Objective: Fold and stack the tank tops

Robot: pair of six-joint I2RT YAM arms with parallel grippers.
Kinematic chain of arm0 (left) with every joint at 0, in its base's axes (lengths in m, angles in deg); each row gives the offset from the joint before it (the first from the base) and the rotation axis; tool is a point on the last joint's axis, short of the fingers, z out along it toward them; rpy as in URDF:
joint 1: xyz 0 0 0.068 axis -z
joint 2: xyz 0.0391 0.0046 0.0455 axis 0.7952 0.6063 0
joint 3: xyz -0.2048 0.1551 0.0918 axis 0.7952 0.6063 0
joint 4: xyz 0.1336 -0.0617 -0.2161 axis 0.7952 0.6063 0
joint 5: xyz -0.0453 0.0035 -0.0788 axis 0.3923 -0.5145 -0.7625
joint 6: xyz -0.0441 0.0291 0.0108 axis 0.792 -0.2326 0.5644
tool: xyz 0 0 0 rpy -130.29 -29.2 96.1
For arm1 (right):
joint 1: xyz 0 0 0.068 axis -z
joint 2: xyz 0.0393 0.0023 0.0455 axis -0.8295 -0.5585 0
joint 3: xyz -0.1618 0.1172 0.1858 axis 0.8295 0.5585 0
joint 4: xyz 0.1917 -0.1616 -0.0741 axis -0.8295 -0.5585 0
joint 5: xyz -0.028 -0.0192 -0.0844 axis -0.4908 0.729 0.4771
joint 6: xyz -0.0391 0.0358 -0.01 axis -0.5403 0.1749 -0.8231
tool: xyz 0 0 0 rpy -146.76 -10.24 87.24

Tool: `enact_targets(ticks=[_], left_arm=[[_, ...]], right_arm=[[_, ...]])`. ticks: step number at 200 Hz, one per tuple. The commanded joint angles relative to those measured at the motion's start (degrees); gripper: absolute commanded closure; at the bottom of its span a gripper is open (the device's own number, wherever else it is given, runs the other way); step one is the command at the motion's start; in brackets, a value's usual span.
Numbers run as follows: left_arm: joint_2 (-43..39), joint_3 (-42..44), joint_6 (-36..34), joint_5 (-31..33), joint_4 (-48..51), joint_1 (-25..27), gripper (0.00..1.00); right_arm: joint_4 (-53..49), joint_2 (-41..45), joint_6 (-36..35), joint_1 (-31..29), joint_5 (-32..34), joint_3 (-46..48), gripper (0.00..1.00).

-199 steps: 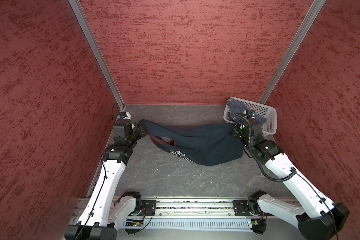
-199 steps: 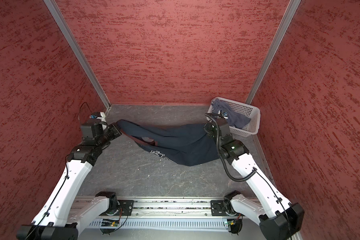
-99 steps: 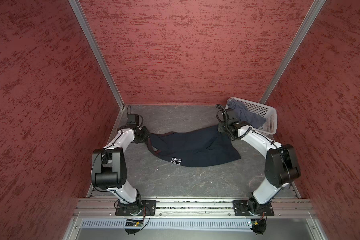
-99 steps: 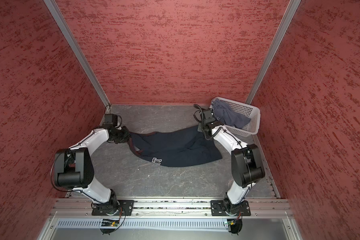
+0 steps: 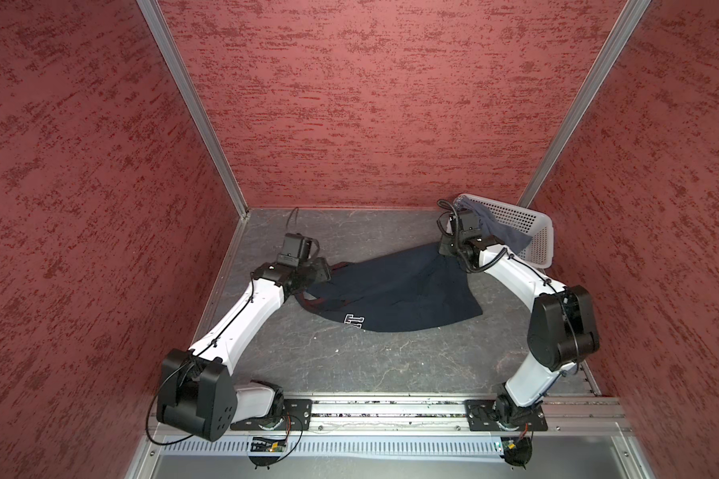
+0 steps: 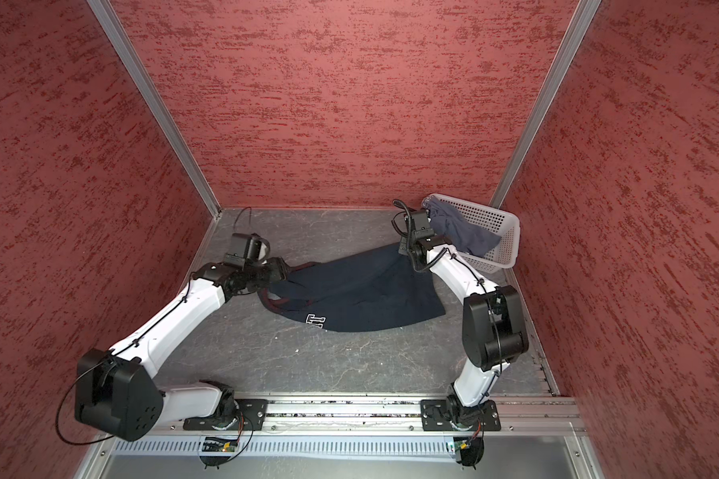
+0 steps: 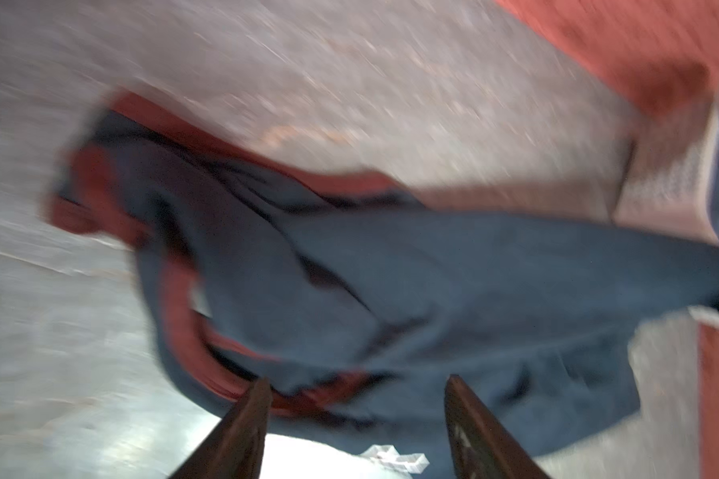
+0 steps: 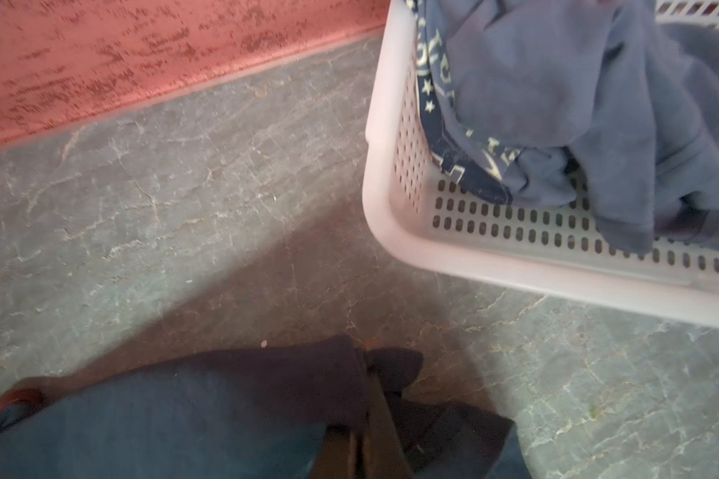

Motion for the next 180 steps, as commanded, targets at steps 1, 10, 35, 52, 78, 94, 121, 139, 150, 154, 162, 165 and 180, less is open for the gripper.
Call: enact_targets(ticks=[1,10,35,52,78,94,121,139,150,154,162,165,180], left_arm=[[4.2,1.7,1.8,-0.7,2.7,4.3,0.35],[6.1,2.3,3.0,-1.7,2.0,5.1,0.35],[9.4,5.3,6.8,-5.9,-4.3,6.0,0.39],[11.8,5.8,9.1,-5.7,-6.9,6.9,0.38],[14.8,5.7,10.3,-5.6,-10.5,6.3,0.36],[17.3,3.9,9.6,-6.0,-12.8,4.9,0.41],[22.1,-1.3,7.1,-7.3,-17.8,2.4,0.56],[26.0,-6.6,5.4,-7.4,-19.1,1.1,0.67],[28.5,-9.9,4.6,-8.1,-19.5,0.4,0.74],[29.3,-11.2,4.3,-8.2,-19.3,0.0,0.76],[31.0,-13.4,3.8,-8.9,-18.9,-0.5,0.78],[31.6,-14.2,3.6,-9.1,-18.6,-0.6,0.79],[33.9,-17.7,3.1,-8.6,-16.5,-1.3,0.79]], right_arm=[[0.7,3.0,-0.1,0.2,-1.3,1.4,1.0],[1.0,3.6,-0.1,0.1,-1.7,2.0,1.0],[1.5,5.4,0.2,0.2,-1.9,3.8,1.0],[1.8,6.4,0.3,0.1,-2.5,4.9,1.0],[2.2,7.3,0.6,0.2,-3.3,6.0,1.0],[2.4,8.0,0.7,0.1,-3.9,6.4,1.0],[2.5,8.9,0.9,0.2,-4.5,7.3,1.0],[2.8,9.5,1.1,0.1,-5.1,8.2,1.0],[3.0,9.7,1.2,0.1,-5.6,8.9,1.0],[3.1,9.8,1.3,0.2,-5.8,9.2,1.0],[3.3,9.7,1.3,0.2,-5.9,9.6,1.0],[3.4,9.7,1.3,0.2,-6.0,9.8,1.0],[3.5,9.5,1.4,0.2,-6.1,10.5,1.0]])
